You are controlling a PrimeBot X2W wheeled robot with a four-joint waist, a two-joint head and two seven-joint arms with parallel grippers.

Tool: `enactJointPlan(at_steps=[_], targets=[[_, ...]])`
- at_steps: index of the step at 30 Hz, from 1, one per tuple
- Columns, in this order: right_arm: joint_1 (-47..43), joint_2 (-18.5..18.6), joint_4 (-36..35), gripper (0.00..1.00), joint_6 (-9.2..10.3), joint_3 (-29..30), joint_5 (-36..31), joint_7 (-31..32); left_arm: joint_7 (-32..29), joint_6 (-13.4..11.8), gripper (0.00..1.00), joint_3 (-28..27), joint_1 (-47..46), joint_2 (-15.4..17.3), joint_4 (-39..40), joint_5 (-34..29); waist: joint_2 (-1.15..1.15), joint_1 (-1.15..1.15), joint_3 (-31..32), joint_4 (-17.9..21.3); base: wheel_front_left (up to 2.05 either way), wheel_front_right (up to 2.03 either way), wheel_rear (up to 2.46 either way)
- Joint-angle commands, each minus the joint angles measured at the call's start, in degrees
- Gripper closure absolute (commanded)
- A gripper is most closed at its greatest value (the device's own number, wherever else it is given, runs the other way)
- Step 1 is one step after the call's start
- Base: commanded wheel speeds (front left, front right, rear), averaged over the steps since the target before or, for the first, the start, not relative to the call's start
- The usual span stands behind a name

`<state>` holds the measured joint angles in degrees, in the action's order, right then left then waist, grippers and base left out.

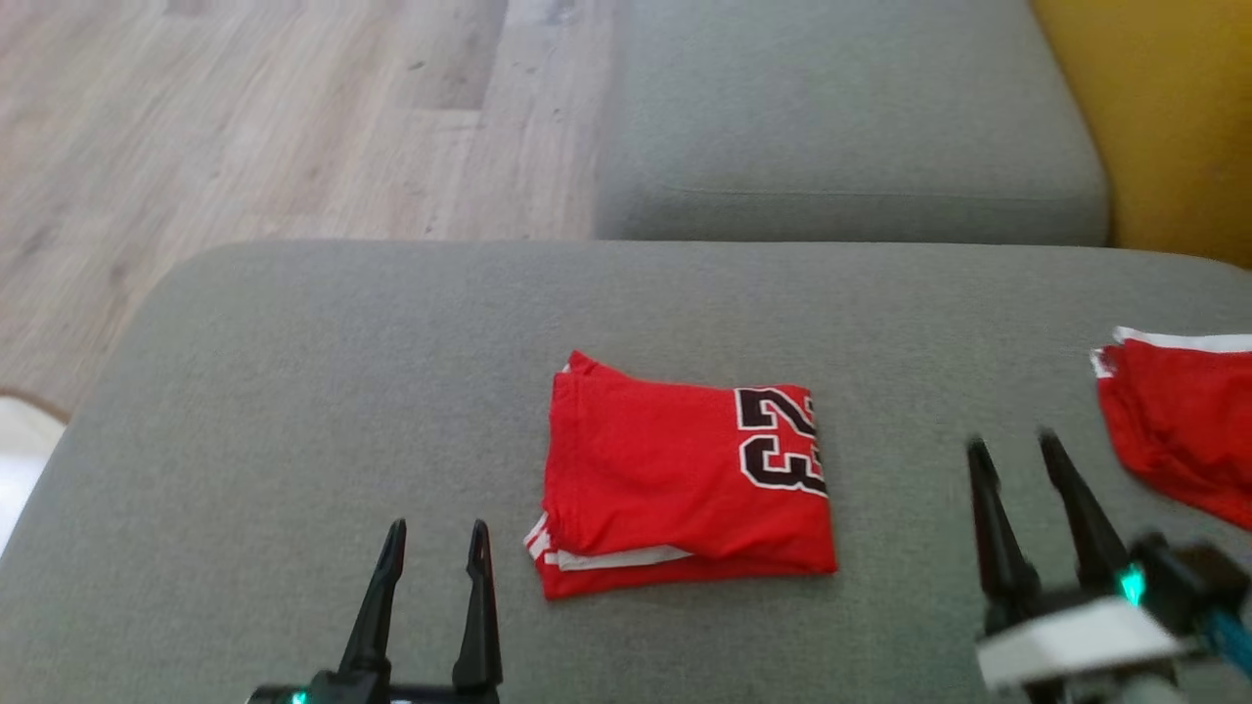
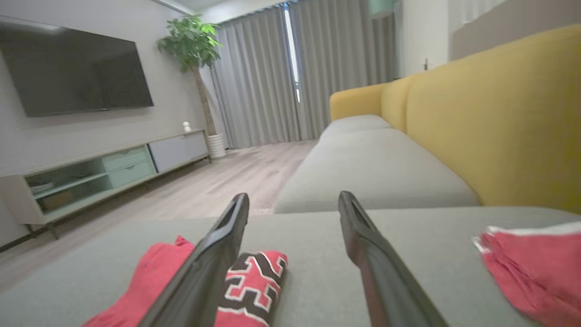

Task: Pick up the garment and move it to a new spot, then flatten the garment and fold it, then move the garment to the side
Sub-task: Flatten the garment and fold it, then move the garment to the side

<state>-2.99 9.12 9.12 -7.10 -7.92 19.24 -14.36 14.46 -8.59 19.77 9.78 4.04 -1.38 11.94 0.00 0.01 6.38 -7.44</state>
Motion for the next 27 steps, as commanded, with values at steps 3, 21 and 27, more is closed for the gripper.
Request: enactJointPlan(at_steps=[3, 21, 27], targets=[[-4.7, -0.7, -3.3, 0.0, -0.39, 2.3, -1.7, -0.6, 0.5, 0.0, 0.0, -2.9, 0.0, -0.9, 1.4, 1.2, 0.0, -0.01, 1.4, 1.3, 0.0, 0.0, 0.0], [-9.4, -3.2, -3.8, 0.0, -0.39, 3.3, -4.0, -0.6, 0.5, 1.0, 0.0, -4.9, 2.0, -1.1, 1.0, -1.4, 0.0, -0.01, 2.0, 2.6, 0.0, 0.0, 0.0], [-9.4, -3.3, -3.6, 0.0, -0.39, 3.7, -4.2, -0.6, 0.5, 1.2, 0.0, -5.0, 1.9, -1.1, 0.9, -1.6, 0.0, -0.01, 1.9, 2.3, 0.0, 0.0, 0.0]])
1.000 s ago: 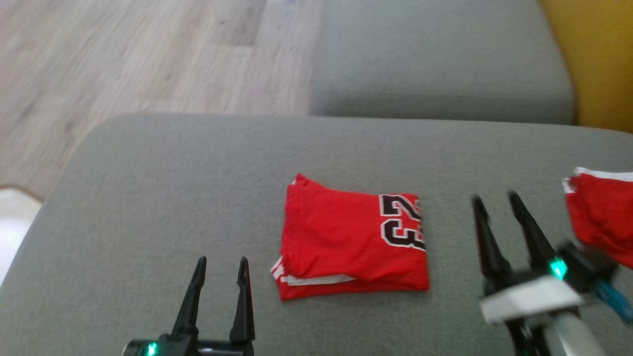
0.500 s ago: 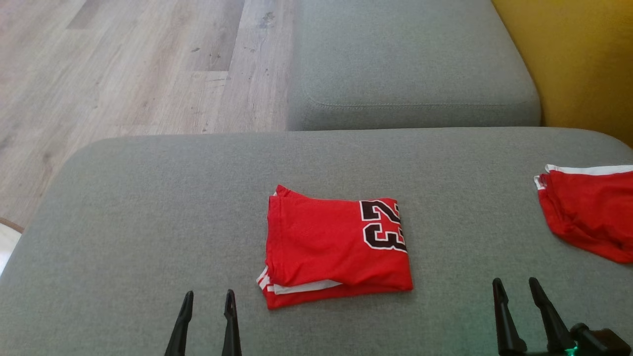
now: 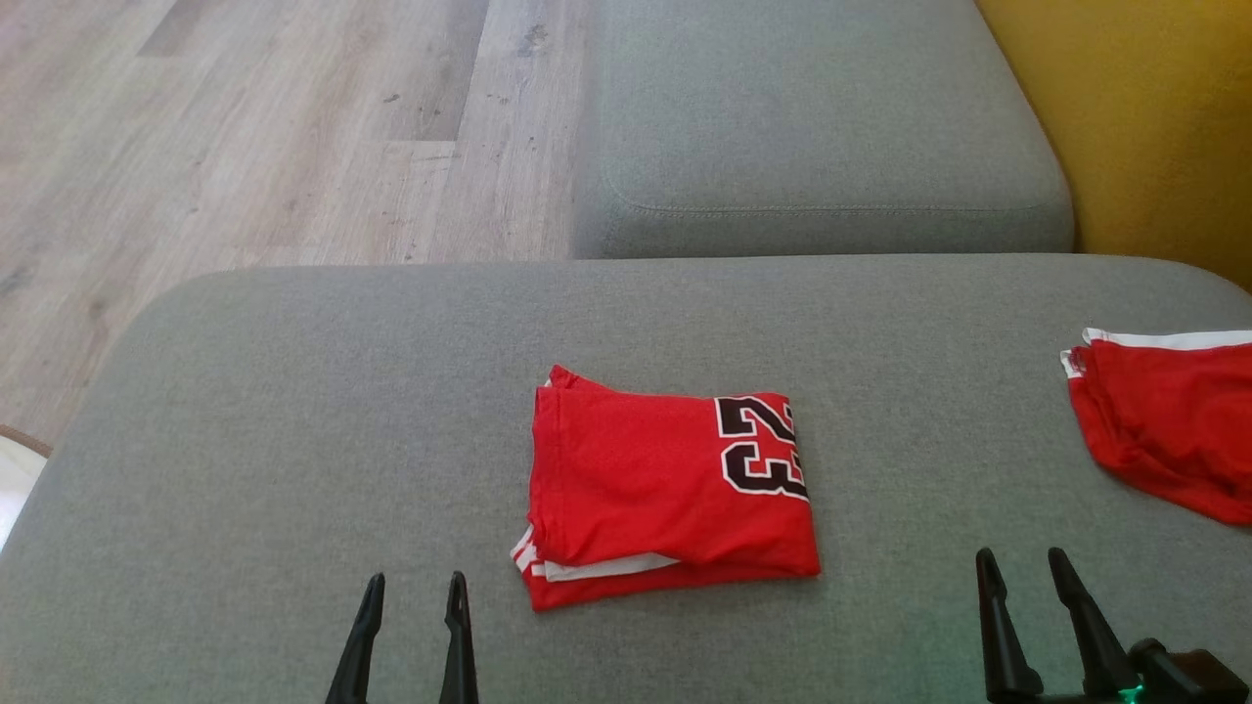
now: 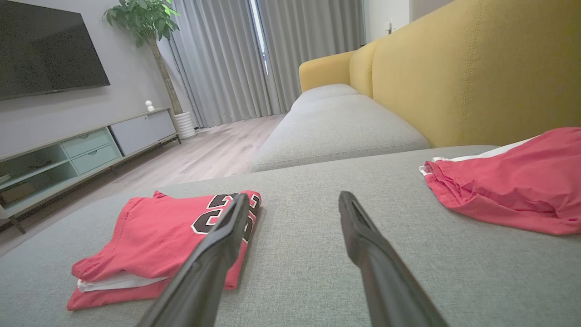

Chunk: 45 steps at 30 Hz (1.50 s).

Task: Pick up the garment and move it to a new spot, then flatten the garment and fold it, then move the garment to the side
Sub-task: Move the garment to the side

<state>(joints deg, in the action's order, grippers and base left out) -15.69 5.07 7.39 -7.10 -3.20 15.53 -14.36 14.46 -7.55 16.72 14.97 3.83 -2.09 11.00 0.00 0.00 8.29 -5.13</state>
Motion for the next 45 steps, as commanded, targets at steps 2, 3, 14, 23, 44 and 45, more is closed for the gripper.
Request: enactJointPlan(at_steps=[2, 3, 14, 23, 44, 45], targets=[[3.4, 0.6, -1.7, 0.0, -0.39, -1.0, -0.6, -0.6, 0.5, 0.2, 0.0, -2.0, -3.3, -0.9, 1.4, -0.7, 0.0, 0.0, -0.1, -0.1, 0.0, 0.0, 0.0], [3.5, 0.6, -1.7, 0.0, -0.39, -1.0, -0.6, -0.6, 0.5, 0.1, 0.0, -2.0, -3.3, -0.9, 1.4, -0.7, 0.0, 0.0, -0.1, -0.2, 0.0, 0.0, 0.0], [3.6, 0.2, -1.5, 0.0, -0.39, -1.1, -1.2, -0.6, 0.5, 0.2, 0.0, -2.2, -3.5, -0.9, 1.2, -1.5, 0.0, 0.0, -0.8, -0.4, 0.0, 0.0, 0.0], [4.7, 0.2, -0.8, 0.0, -0.39, -1.5, -1.7, -0.6, 0.5, 0.3, 0.0, -1.7, -4.2, -0.9, 1.3, -2.0, 0.0, 0.0, -3.8, -1.0, 0.0, 0.0, 0.0], [30.1, -1.3, 24.7, 0.0, -0.39, -6.5, 17.6, 16.1, 0.5, -1.4, 0.0, 4.9, -11.4, -0.9, 1.0, 0.1, 0.0, 0.0, -14.5, -5.7, 0.0, 0.0, 0.0], [31.1, -1.5, 26.6, 0.0, -0.39, -6.4, 18.1, 16.5, 0.5, -1.6, 0.0, 5.3, -11.7, -0.9, 1.0, 0.2, 0.0, 0.0, -14.6, -5.9, 0.0, 0.0, 0.0]])
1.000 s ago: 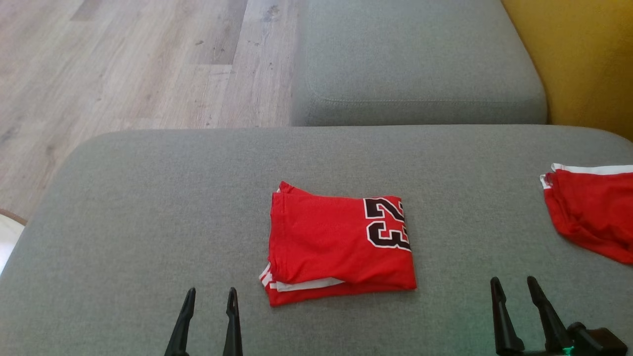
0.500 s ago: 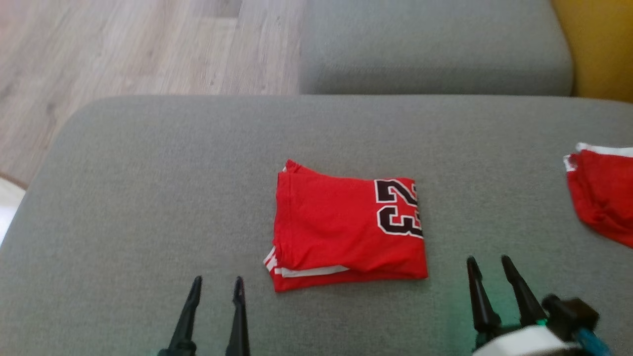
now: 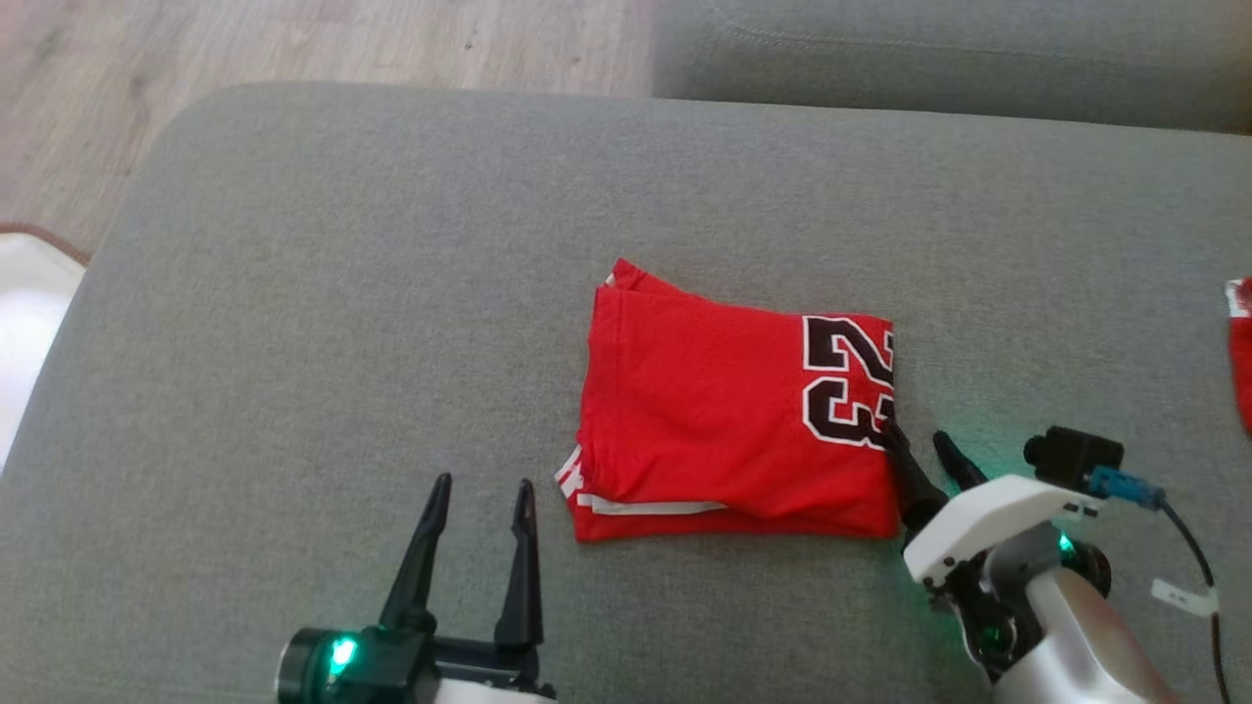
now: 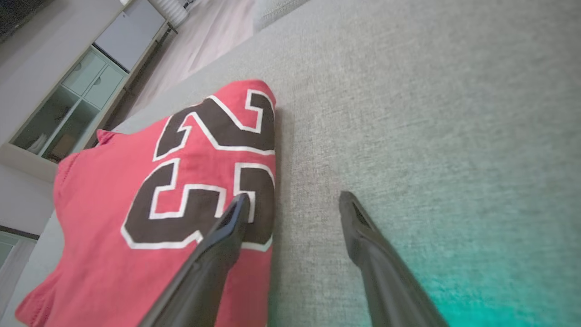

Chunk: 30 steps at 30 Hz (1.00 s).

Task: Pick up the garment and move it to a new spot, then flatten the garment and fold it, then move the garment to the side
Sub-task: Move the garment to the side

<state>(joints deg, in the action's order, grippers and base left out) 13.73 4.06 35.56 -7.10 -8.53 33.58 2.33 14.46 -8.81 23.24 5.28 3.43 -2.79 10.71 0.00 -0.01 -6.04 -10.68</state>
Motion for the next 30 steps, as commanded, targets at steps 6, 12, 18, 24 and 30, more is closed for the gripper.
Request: enactJointPlan(at_steps=[6, 12, 18, 24, 30], targets=[[5.5, -1.1, 3.5, 1.0, -0.39, -3.5, 6.0, 2.1, 0.5, -0.9, 0.0, -0.2, -3.0, -0.6, 1.8, 0.8, 0.0, 0.01, -1.4, -1.3, 0.0, 0.0, 0.0], [7.7, -0.7, 1.9, 1.0, -0.39, -4.0, 9.4, -0.1, 0.5, -1.4, 0.0, -0.8, -3.1, -0.6, 2.1, 0.9, 0.0, 0.01, -2.5, 0.4, 0.0, 0.0, 0.0], [8.9, 2.1, -2.7, 1.0, -0.39, -3.8, 10.6, 0.2, 0.5, -1.6, 0.0, -0.7, -4.1, -0.6, 2.3, 1.4, 0.0, 0.01, -3.7, 3.3, 0.0, 0.0, 0.0], [6.7, 3.5, -7.4, 0.0, -0.39, -4.6, 10.9, 2.3, 0.5, -1.6, 0.0, -0.3, -5.5, -0.6, 1.8, 1.5, 0.0, 0.01, -3.6, 4.2, 0.0, 0.0, 0.0], [3.3, 2.0, -7.3, 0.0, -0.39, -5.5, 13.1, 5.9, 0.5, -1.2, 0.0, -0.7, -5.5, -0.6, 1.4, 1.0, 0.0, 0.01, -2.4, 2.3, 0.0, 0.0, 0.0]])
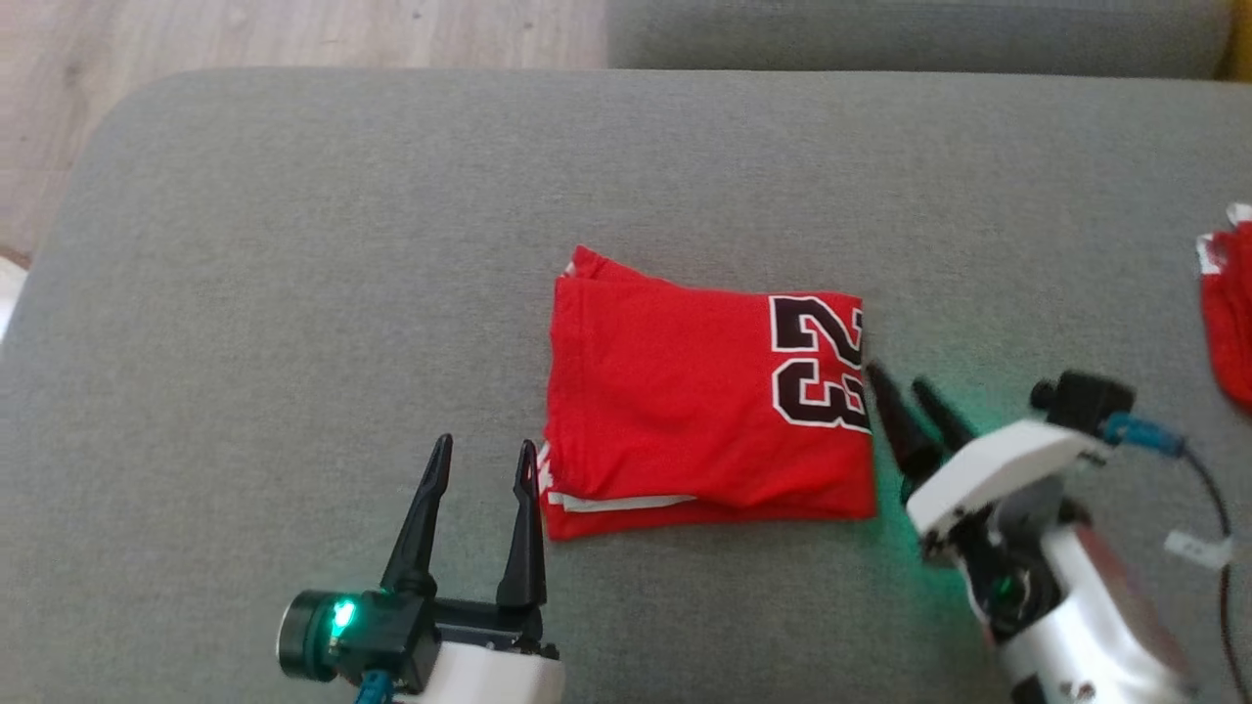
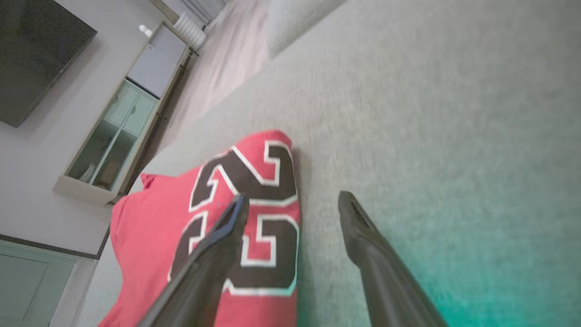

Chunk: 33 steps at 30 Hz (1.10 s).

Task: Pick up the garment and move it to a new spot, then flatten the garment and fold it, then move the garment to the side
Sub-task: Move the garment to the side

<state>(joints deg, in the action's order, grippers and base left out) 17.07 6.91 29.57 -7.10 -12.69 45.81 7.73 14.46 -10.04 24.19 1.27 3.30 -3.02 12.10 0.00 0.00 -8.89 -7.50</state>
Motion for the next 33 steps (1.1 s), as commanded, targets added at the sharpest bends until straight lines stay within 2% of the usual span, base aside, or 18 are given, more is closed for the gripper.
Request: enactJointPlan(at_steps=[1, 5, 6, 7, 8, 13, 17, 20, 28, 33], targets=[[-0.5, -1.2, -0.9, 0.0, -0.39, -1.4, 1.5, 1.1, 0.5, 0.0, 0.0, -1.7, -1.4, -0.4, 1.7, -0.5, 0.0, 0.0, 0.6, -1.4, 0.0, 0.0, 0.0], [-1.4, -2.6, 1.3, 0.0, -0.39, -2.1, 3.5, 3.2, 0.5, 0.2, 0.0, -1.7, -1.0, -0.4, 1.7, -0.7, 0.0, 0.0, 0.8, -3.3, 0.0, 0.0, 0.0], [-1.5, -2.8, 1.7, 0.03, -0.39, -2.3, 3.9, 3.4, 0.5, 0.2, 0.0, -1.7, -0.9, -0.4, 1.7, -0.7, 0.0, 0.0, 0.8, -3.8, 0.0, 0.0, 0.0], [-1.4, -3.0, 2.1, 0.58, -0.39, -2.3, 4.4, 3.3, 0.5, 0.2, 0.0, -1.7, -0.8, -0.4, 1.7, -0.8, 0.0, 0.0, 0.9, -4.1, 0.0, 0.0, 0.0], [-1.4, -3.2, 2.5, 1.0, -0.39, -2.3, 4.8, 3.1, 0.5, 0.2, 0.0, -1.8, -0.7, -0.4, 1.8, -0.8, 0.0, 0.0, 0.8, -4.4, 0.0, 0.0, 0.0], [-0.7, -3.2, 2.7, 1.0, -0.39, -1.7, 4.6, 1.1, 0.5, 0.1, 0.0, -2.1, -0.5, -0.4, 2.0, -0.8, 0.0, 0.0, 0.8, -4.7, 0.0, 0.0, 0.0], [-0.1, -0.1, 1.3, 1.0, -0.39, -0.7, 3.1, 0.1, 0.5, -0.2, 0.0, -2.4, -0.1, -0.4, 2.5, -0.8, 0.0, 0.0, 0.5, -3.1, 0.0, 0.0, 0.0], [0.7, 4.1, -1.4, 1.0, -0.39, -0.1, 1.5, 0.7, 0.5, -0.3, 0.0, -2.6, -0.2, -0.4, 3.0, -0.8, 0.0, 0.0, -0.5, -0.7, 0.0, 0.0, 0.0], [6.0, 18.3, -8.8, 1.0, -0.39, 4.4, -1.9, 5.6, 0.5, 0.3, 0.0, -3.0, -2.5, -0.4, 3.4, -2.3, 0.0, 0.0, -5.3, 6.9, 0.0, 0.0, 0.0], [9.4, 25.6, -11.8, 1.0, -0.39, 7.8, -4.1, 8.2, 0.5, 1.1, 0.0, -3.5, -4.5, -0.4, 3.3, -3.7, 0.0, 0.0, -8.5, 9.8, 0.0, 0.0, 0.0]])
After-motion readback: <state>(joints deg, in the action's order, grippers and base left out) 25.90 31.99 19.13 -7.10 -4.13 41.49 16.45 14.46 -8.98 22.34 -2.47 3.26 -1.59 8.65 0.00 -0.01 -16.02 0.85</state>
